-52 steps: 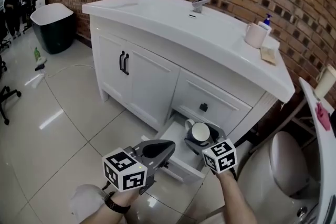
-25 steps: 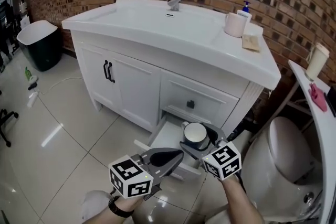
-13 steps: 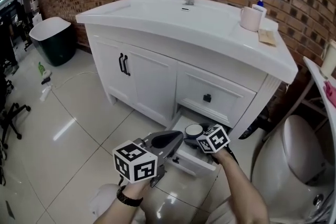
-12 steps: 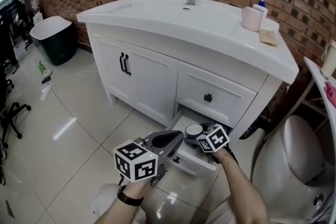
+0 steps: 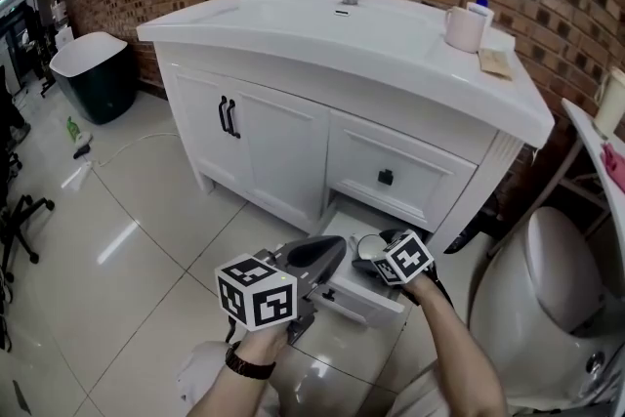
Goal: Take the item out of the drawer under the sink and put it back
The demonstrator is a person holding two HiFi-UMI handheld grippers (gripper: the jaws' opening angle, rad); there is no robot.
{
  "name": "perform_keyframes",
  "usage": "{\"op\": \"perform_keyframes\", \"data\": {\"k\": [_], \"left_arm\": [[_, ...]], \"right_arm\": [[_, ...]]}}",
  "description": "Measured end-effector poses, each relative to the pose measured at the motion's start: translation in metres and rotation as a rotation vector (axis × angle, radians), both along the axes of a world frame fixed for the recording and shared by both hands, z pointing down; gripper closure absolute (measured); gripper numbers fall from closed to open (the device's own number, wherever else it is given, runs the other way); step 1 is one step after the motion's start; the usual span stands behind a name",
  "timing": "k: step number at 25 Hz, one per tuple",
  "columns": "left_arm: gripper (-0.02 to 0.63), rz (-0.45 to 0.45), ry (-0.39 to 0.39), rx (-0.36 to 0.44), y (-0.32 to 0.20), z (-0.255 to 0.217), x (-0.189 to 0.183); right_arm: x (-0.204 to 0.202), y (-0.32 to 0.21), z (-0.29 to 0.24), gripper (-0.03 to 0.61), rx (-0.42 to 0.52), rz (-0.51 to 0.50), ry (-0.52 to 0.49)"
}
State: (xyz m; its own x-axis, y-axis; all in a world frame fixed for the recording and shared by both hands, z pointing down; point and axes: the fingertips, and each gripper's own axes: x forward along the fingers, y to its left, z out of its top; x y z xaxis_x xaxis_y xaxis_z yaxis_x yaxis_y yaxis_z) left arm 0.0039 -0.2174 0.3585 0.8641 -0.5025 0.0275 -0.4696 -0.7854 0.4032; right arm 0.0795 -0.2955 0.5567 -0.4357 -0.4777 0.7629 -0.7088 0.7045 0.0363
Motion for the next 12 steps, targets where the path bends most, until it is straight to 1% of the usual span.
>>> {"op": "perform_keyframes", "data": {"k": [2,3,5,7,10,11,12], "left_arm": [[0.597,0.01,0.0,0.006,0.001,0.0,0.003],[0.597,0.013,-0.003,0.01,0.002,0.0,0.005],[0.597,0.018,-0.022,0.023,0.002,0.001,0.009],[0.597,0.028,-0.05,0.029,0.003,0.004,0.013],[0.597,0.041,-0.064,0.041,0.006,0.007,0.019],[0.597,0.04,-0.064,0.049,0.008,0.007,0.022],[0.597,0.039,-0.065,0.058,0.009,0.006,0.024]], "right_arm": [[0.001,0.008,-0.017,0.163,0.026,-0.004,-0.039],[0.003,0.012,-0.031,0.163,0.056,-0.003,-0.064],[0.003,0.022,-0.07,0.163,0.156,-0.005,-0.135],[-0.006,0.04,-0.117,0.163,0.297,-0.034,-0.23],[-0.021,0.081,-0.183,0.177,0.568,-0.093,-0.352],[-0.02,0.096,-0.201,0.221,0.644,-0.099,-0.39],[-0.017,0.111,-0.214,0.267,0.7,-0.097,-0.426]]}}
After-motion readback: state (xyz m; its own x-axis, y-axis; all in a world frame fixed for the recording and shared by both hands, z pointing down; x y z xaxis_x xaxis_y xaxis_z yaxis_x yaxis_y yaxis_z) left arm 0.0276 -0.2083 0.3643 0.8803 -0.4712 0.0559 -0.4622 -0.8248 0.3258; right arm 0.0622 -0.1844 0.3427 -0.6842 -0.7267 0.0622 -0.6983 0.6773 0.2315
